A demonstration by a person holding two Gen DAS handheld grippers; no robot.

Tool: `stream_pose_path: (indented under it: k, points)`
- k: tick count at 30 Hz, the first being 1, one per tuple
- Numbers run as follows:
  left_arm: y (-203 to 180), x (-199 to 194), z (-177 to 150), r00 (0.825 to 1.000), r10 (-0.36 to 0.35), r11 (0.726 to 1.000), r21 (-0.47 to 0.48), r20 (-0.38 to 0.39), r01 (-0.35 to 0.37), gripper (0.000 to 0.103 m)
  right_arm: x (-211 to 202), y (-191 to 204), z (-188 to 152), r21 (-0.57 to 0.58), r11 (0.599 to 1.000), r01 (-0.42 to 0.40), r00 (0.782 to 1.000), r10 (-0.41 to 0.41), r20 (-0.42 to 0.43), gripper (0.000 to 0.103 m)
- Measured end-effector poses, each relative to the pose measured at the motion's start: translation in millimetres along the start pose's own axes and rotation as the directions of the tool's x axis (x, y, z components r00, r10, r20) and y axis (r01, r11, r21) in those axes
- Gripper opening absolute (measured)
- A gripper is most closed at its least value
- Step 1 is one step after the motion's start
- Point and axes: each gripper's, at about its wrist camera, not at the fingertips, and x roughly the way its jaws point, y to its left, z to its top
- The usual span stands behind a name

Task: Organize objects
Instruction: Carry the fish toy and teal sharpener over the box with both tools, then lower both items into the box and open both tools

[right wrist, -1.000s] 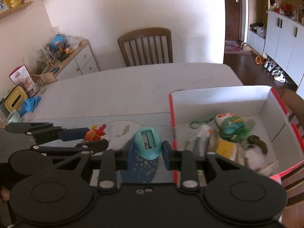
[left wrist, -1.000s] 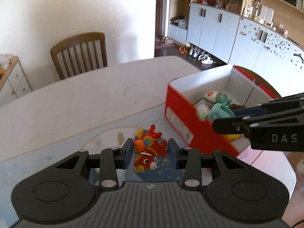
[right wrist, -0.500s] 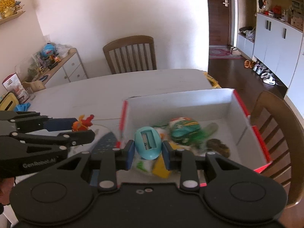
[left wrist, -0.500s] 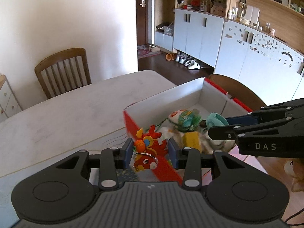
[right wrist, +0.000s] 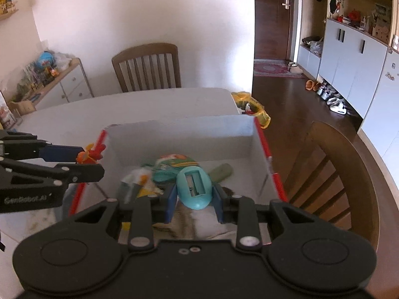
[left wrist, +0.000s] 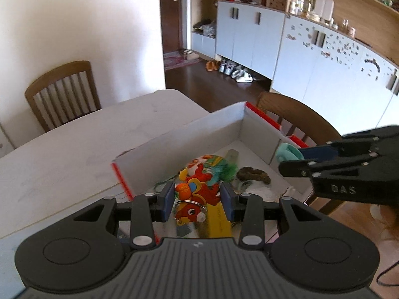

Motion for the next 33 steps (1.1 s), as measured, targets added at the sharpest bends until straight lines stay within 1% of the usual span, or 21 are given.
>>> stream_pose_path:
  k: [11, 18, 23, 25, 29, 32, 33]
  points:
    - [-35, 56, 0, 0.995, -0.024, 0.999, 0.043, -0.099, 0.028, 0.039, 43, -20, 5, -0.049, 0.999, -0.011, 0.999, 0.009, -0.052, 0.029]
    - [-49, 84, -5, 0.987, -0.041, 0.996, 0.066, -0.154, 0.051, 0.039, 71, -31, 2, -0.067, 0.998, -0.02, 0.992, 0.012, -0.123, 0.029]
    - [-55, 94, -8, 0.984, -0.03, 0.995, 0.093, -0.173, 0.047, 0.039, 80, -31, -2, -0.092, 0.995, -0.025, 0.988, 0.01, -0.151, 0.029]
    - [-55, 97, -8, 0.982, -0.039, 0.995, 0.083, -0.186, 0.055, 0.039, 84, -28, -4, -0.101, 0.995, -0.025, 0.986, 0.008, -0.164, 0.029]
    - [-55, 105, -12, 0.978, -0.027, 0.995, 0.087, -0.209, 0.047, 0.039, 87, -30, -7, -0.112, 0.993, -0.039, 0.984, 0.019, -0.176, 0.03]
    - [-52, 109, -15, 0.975, -0.034, 0.997, 0.064, -0.222, 0.049, 0.039, 87, -31, -9, -0.113, 0.993, -0.037, 0.984, 0.016, -0.18, 0.031]
    - [-51, 110, -15, 0.974, -0.033, 0.997, 0.06, -0.224, 0.047, 0.039, 88, -32, -9, -0.111, 0.993, -0.04, 0.983, 0.019, -0.182, 0.03]
